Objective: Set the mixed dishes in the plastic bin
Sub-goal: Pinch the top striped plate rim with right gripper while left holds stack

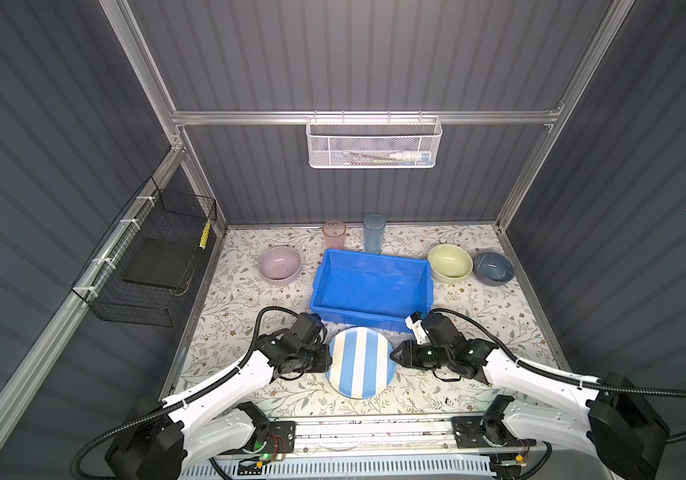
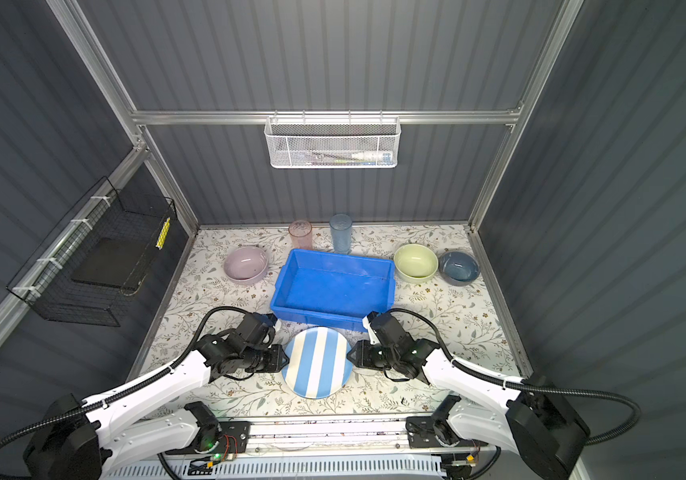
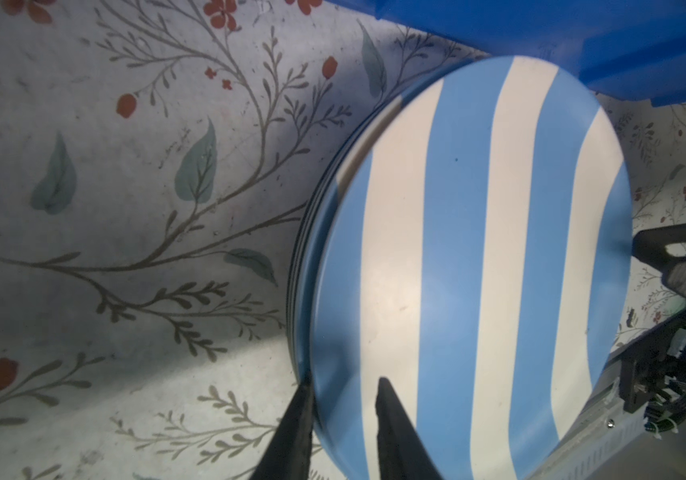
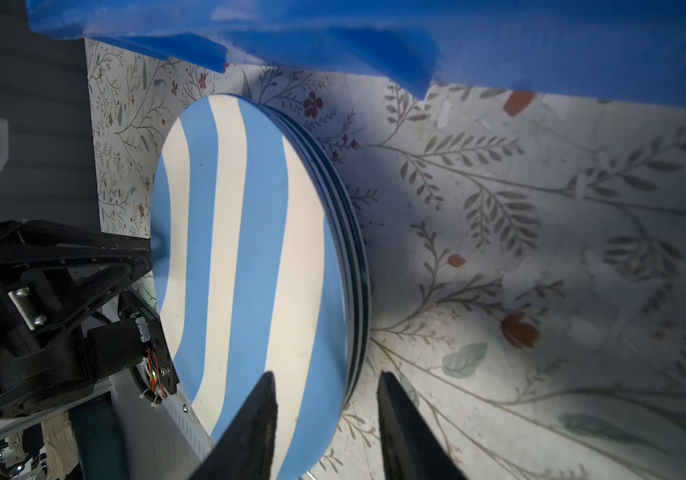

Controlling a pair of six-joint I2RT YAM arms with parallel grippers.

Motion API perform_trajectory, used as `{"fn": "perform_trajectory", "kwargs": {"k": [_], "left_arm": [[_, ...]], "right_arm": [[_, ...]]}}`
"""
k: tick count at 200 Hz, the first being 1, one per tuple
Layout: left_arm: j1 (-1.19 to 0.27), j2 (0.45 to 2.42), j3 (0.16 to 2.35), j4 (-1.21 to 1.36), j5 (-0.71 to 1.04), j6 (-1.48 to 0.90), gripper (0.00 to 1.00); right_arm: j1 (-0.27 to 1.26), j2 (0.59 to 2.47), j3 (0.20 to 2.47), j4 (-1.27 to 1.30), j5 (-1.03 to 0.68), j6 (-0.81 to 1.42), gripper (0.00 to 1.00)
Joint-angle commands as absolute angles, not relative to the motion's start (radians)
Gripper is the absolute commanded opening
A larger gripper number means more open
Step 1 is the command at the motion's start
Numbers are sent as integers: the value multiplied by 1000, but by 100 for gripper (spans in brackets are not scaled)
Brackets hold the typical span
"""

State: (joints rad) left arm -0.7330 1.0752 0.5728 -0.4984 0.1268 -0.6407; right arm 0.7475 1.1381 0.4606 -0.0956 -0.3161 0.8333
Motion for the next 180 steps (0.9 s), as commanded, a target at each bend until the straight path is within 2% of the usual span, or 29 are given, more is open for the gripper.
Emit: {"fn": "perform_trajectory", "kwargs": {"k": [1, 56, 126, 180], "left_arm": [[-742, 1087, 548, -486, 137, -647, 25], [-744, 1095, 538, -485, 133, -644, 20], [-747, 1112, 523, -467, 135, -640, 17], [-749, 1123, 521, -457, 138, -637, 15]], "right_arm": [[757, 1173, 441, -40, -326, 858, 41], [785, 1172, 451, -15, -325, 877, 38], [821, 1082, 493, -131, -279, 867, 36], [831, 1033, 532, -149, -274, 860, 27]]}}
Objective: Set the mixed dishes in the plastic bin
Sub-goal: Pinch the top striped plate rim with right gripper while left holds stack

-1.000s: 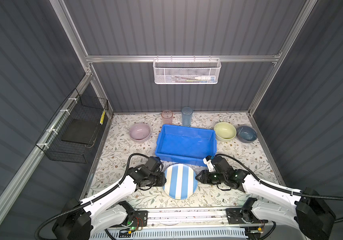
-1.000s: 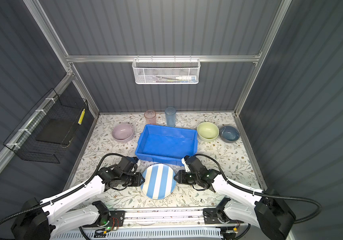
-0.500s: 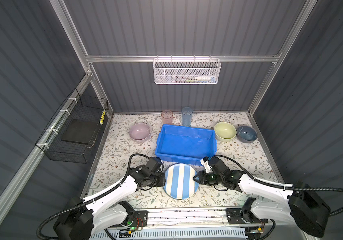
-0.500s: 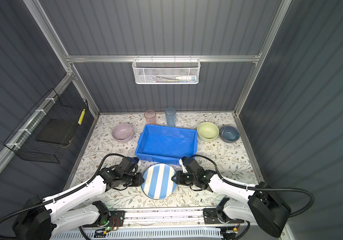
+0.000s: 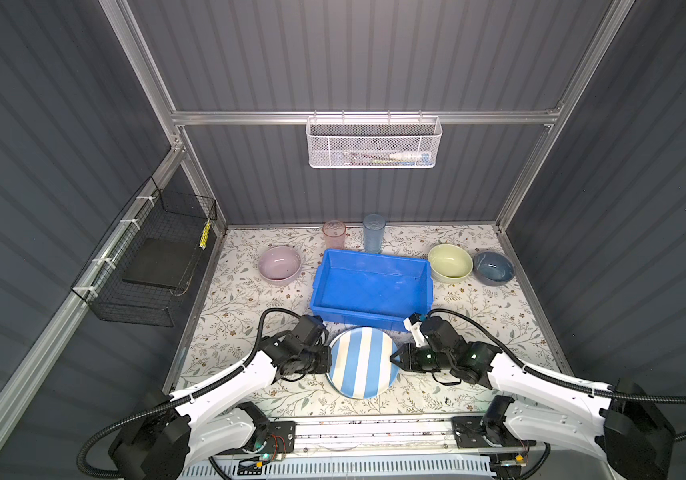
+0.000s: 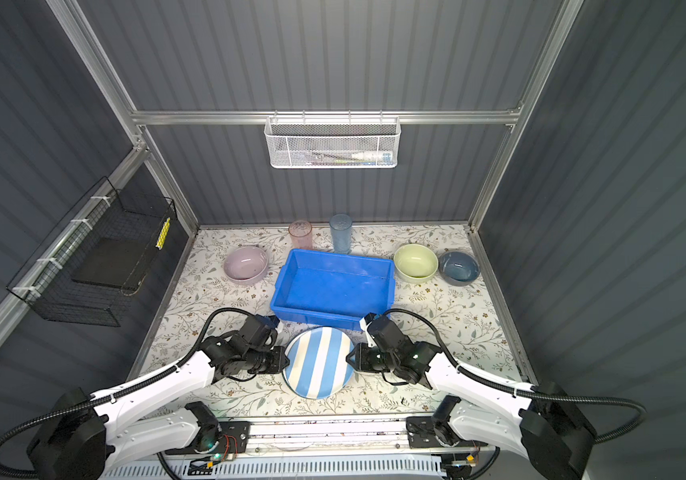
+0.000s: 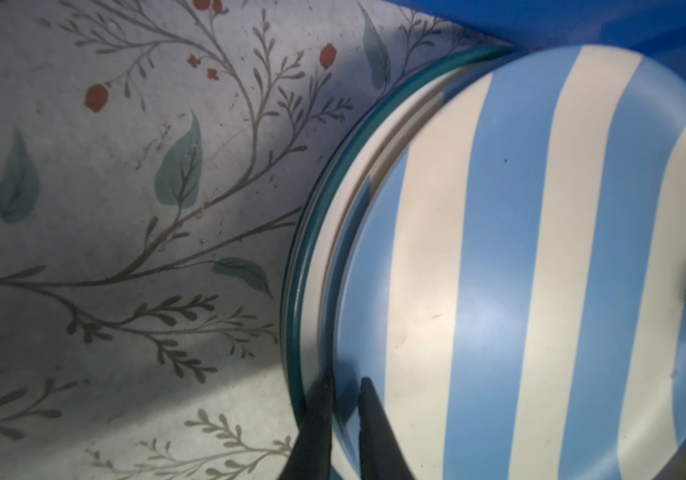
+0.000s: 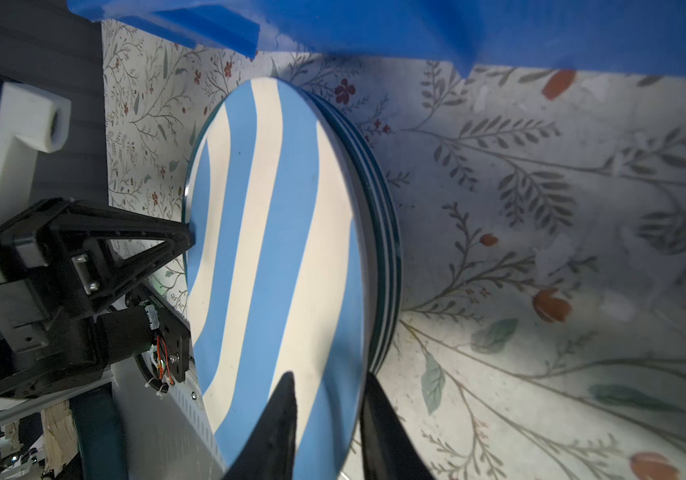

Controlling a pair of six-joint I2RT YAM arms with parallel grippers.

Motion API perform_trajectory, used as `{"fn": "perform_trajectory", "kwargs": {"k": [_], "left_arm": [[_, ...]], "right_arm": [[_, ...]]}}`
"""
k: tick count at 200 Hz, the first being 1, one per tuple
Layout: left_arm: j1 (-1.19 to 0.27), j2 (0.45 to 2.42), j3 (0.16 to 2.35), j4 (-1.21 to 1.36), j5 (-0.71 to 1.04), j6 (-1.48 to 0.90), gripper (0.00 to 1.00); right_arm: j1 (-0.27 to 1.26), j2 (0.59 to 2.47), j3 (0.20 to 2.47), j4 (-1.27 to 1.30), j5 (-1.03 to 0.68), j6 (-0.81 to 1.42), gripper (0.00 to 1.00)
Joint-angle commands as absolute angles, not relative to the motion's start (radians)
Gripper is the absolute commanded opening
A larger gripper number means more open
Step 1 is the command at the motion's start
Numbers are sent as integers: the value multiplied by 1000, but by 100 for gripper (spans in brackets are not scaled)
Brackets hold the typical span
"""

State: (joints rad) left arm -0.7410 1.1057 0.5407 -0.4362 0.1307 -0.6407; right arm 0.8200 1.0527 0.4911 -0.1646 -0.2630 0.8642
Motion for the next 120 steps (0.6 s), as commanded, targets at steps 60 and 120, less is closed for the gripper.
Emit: {"fn": "perform_trajectory", "kwargs": {"k": [60, 120], "left_arm": [[-753, 1128, 518, -438, 143, -633, 15], [-755, 1115, 517, -444, 131, -638, 14]], "right_arm": [[838, 1057, 541, -51, -285, 878, 24], [856, 1101, 587, -136, -222, 864, 31]]}}
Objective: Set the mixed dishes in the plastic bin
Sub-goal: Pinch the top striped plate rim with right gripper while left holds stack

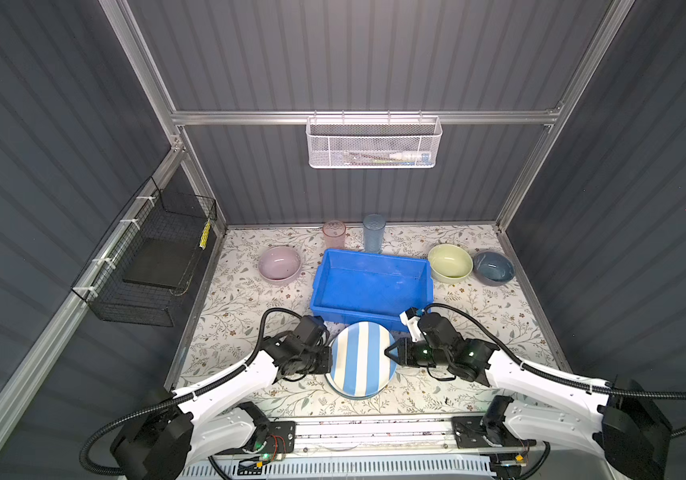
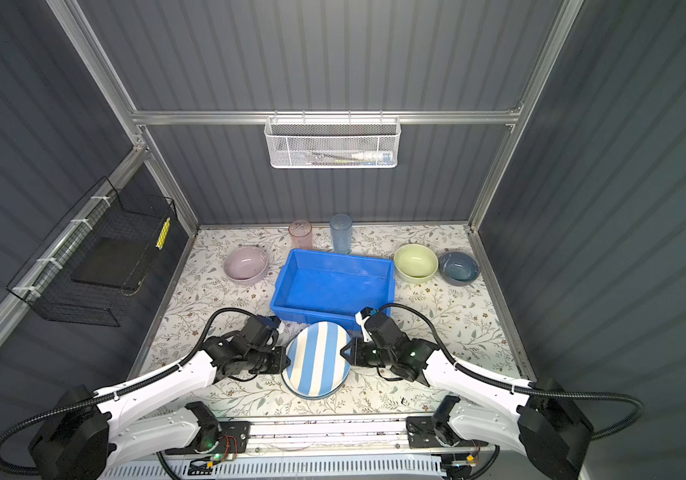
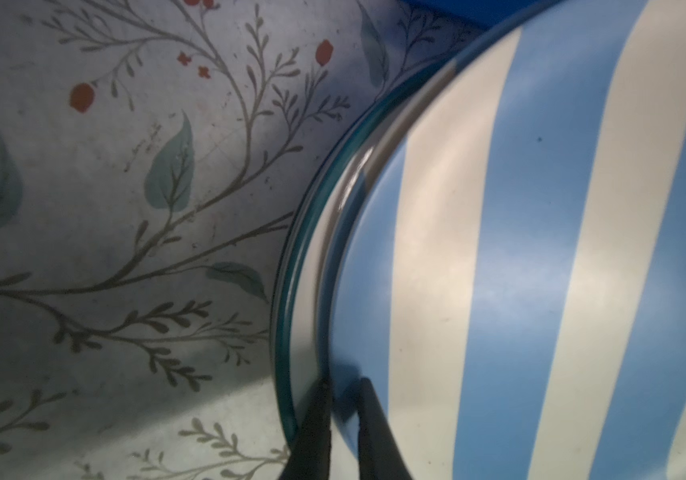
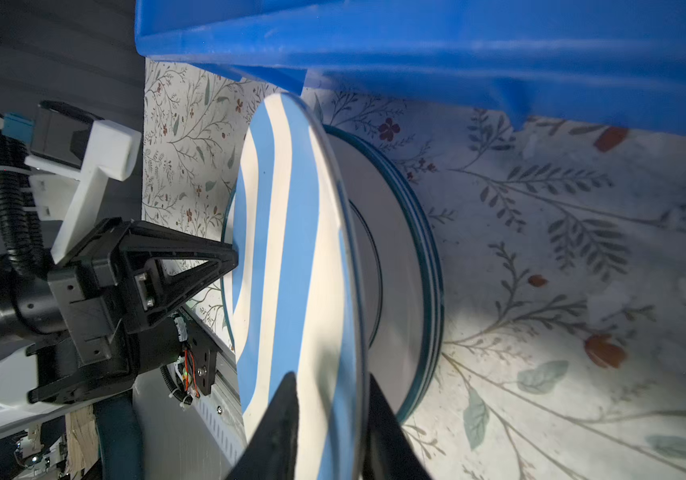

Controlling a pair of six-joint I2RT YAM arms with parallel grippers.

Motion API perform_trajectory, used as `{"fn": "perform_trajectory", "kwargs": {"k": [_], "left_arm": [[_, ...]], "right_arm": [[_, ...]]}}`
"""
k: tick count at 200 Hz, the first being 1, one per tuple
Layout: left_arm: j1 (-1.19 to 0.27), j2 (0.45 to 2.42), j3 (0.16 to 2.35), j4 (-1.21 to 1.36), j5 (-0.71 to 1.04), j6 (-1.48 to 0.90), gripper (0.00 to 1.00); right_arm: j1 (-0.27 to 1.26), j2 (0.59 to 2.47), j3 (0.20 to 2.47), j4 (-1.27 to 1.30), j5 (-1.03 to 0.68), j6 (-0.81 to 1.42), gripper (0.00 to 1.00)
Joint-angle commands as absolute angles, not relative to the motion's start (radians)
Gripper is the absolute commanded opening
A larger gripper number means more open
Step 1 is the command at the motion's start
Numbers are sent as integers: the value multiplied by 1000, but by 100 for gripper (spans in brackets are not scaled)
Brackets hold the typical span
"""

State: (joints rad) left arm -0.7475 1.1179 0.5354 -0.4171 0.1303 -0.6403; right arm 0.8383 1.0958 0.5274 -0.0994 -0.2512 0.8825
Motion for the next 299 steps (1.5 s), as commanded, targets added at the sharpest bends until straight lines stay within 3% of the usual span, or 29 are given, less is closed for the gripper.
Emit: {"fn": "perform_trajectory", "kwargs": {"k": [1, 139, 196, 299], "left_arm": [[-754, 1114, 517, -444, 131, -639, 14], [-755, 1128, 510, -436, 115, -643, 13], [-755, 1132, 508, -436, 113, -641, 13], [-755, 1136, 513, -442, 107, -639, 13]], "right_arm": [[856, 1101, 588, -141, -219, 864, 31], [863, 1110, 621, -362, -73, 815, 44], [865, 1113, 595, -301, -106, 825, 36], [867, 1167, 577, -284, -97, 834, 35]]}}
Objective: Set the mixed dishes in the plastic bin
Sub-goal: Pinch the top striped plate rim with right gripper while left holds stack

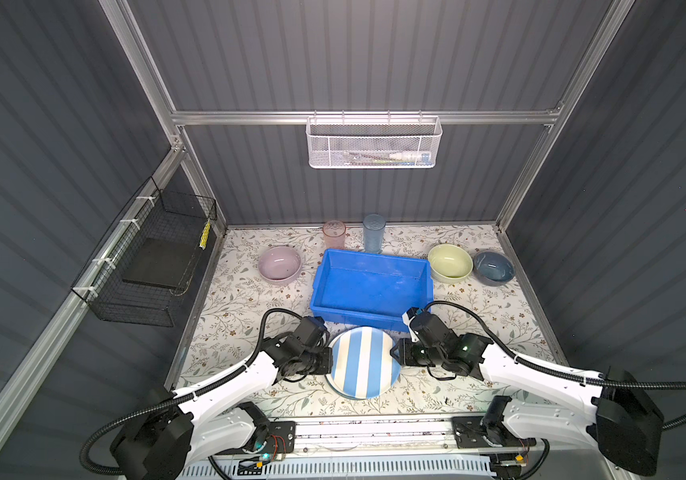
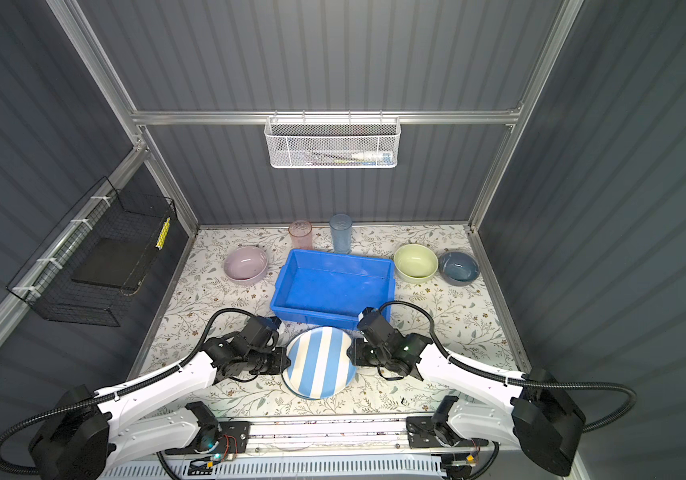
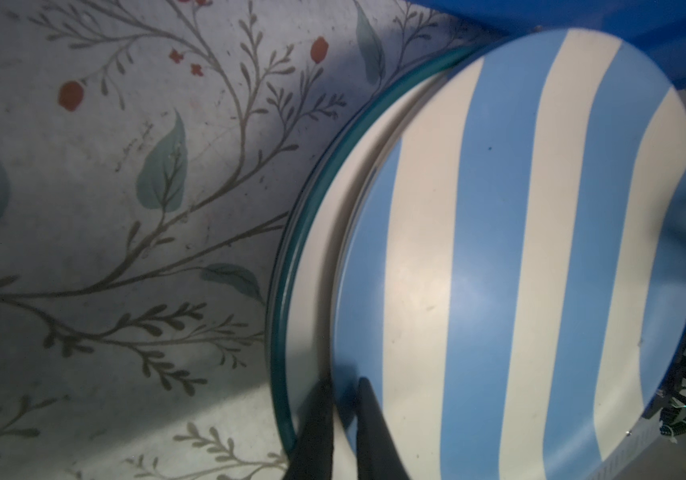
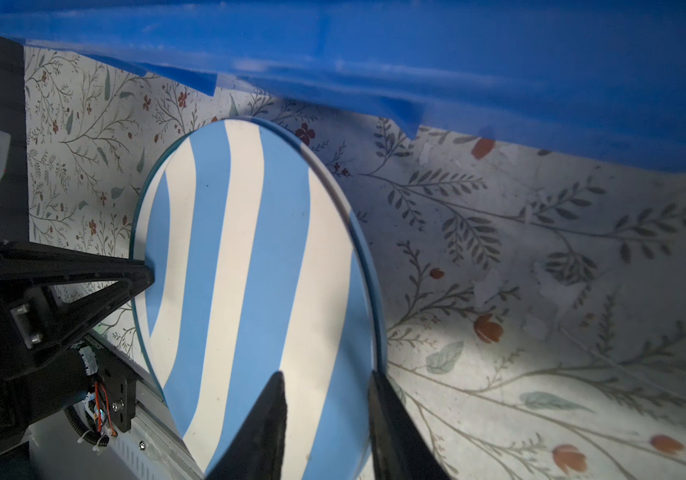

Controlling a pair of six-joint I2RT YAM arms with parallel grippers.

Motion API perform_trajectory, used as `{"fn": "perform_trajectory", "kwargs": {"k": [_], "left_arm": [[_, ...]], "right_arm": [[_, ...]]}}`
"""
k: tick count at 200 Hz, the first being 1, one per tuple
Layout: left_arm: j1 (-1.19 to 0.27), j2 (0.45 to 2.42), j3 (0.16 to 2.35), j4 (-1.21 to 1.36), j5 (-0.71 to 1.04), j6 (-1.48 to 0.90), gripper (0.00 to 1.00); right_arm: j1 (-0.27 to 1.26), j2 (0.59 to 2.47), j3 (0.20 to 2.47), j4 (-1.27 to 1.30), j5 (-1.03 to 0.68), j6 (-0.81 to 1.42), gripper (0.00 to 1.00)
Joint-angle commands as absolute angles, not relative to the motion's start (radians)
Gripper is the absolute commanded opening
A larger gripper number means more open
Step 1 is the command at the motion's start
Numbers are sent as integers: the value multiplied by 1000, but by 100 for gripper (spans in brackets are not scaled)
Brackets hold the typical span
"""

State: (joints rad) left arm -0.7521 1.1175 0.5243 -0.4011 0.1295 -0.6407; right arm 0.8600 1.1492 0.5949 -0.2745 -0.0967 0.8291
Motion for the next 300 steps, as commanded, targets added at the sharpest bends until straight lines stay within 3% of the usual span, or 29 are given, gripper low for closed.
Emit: {"fn": "perform_trajectory", "kwargs": {"k": [1, 300], "left_arm": [[-756, 1136, 514, -442, 107, -639, 13], [-756, 1154, 520, -451, 95, -629, 12]], "right_arm": [[867, 1167, 578, -285, -97, 834, 35], [880, 1103, 603, -333, -29, 819, 31]]}}
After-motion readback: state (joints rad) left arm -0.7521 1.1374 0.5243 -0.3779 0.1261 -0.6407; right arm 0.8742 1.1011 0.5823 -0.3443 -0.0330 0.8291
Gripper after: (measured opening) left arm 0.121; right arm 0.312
